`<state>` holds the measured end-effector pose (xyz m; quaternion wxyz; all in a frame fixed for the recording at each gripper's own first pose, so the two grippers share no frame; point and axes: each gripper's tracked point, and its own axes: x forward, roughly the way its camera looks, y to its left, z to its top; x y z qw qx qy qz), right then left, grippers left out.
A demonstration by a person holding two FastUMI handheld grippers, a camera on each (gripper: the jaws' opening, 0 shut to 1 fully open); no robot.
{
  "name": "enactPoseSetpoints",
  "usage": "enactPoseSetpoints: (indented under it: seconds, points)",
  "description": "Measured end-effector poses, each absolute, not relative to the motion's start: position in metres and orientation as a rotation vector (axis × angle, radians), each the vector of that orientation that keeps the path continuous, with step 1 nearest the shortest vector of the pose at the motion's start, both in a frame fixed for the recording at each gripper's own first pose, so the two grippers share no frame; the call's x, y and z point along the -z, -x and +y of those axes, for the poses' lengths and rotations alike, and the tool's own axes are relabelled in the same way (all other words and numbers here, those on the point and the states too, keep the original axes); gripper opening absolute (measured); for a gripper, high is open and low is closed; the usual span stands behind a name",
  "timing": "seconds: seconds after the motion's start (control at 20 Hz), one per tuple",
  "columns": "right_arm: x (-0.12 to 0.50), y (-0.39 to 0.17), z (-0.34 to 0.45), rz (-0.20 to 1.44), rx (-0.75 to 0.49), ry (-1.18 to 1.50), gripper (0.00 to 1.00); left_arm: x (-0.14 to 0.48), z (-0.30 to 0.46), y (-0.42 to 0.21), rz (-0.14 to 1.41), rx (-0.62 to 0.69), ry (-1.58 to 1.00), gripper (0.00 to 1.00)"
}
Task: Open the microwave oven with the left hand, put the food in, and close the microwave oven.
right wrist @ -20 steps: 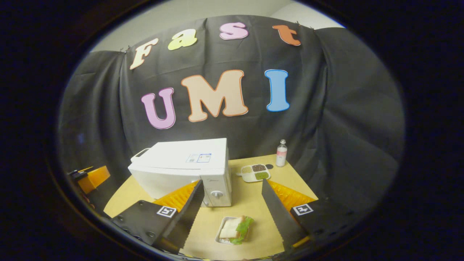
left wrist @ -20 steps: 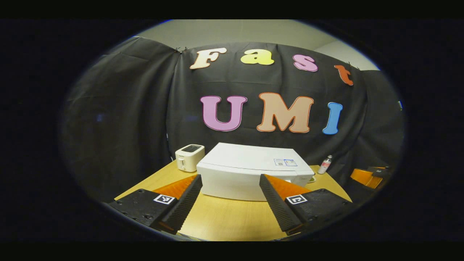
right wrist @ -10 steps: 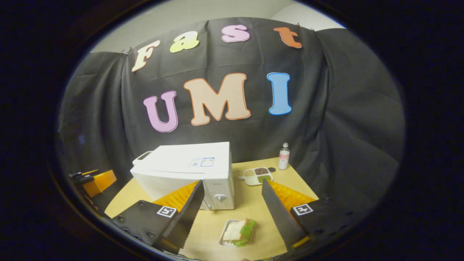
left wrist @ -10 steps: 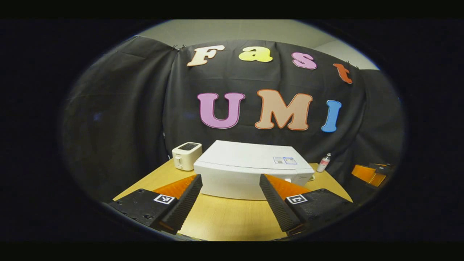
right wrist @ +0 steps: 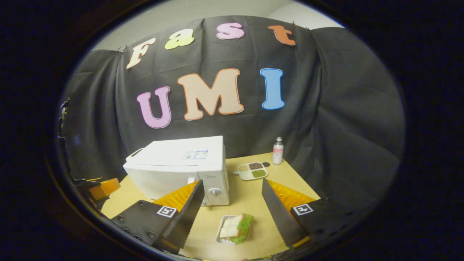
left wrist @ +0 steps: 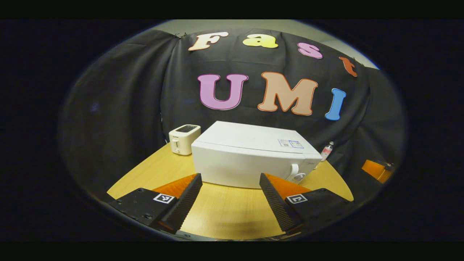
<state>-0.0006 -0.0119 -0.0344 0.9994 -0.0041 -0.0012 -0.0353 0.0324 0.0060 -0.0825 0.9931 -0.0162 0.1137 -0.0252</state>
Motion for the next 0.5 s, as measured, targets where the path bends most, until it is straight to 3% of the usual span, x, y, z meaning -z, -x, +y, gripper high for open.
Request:
enactPoseSetpoints:
  seconds: [0.1, 0.15, 0.25, 0.35, 0.4, 0.5]
  points:
    - [0.039, 0.005, -0.023, -0.022, 0.111, 0.007, 0.94, 0.095, -0.001, -0.038, 0.258, 0.076, 0.02, 0.96]
    - [0.039, 0.007, -0.03, -0.037, 0.135, 0.013, 1.0, 0.104, -0.005, -0.041, 0.276, 0.092, 0.013, 0.96]
    - [0.042, 0.014, -0.042, -0.056, 0.177, 0.017, 0.94, 0.119, -0.017, -0.045, 0.318, 0.132, 0.004, 0.96]
    - [0.048, 0.019, -0.053, -0.057, 0.211, 0.005, 1.0, 0.131, -0.033, -0.052, 0.341, 0.183, -0.007, 0.97]
    - [0.051, 0.02, -0.058, -0.054, 0.226, -0.003, 0.94, 0.137, -0.04, -0.057, 0.353, 0.204, -0.019, 0.97]
    - [0.056, 0.023, -0.068, -0.05, 0.259, -0.014, 0.94, 0.153, -0.054, -0.068, 0.38, 0.243, -0.041, 0.97]
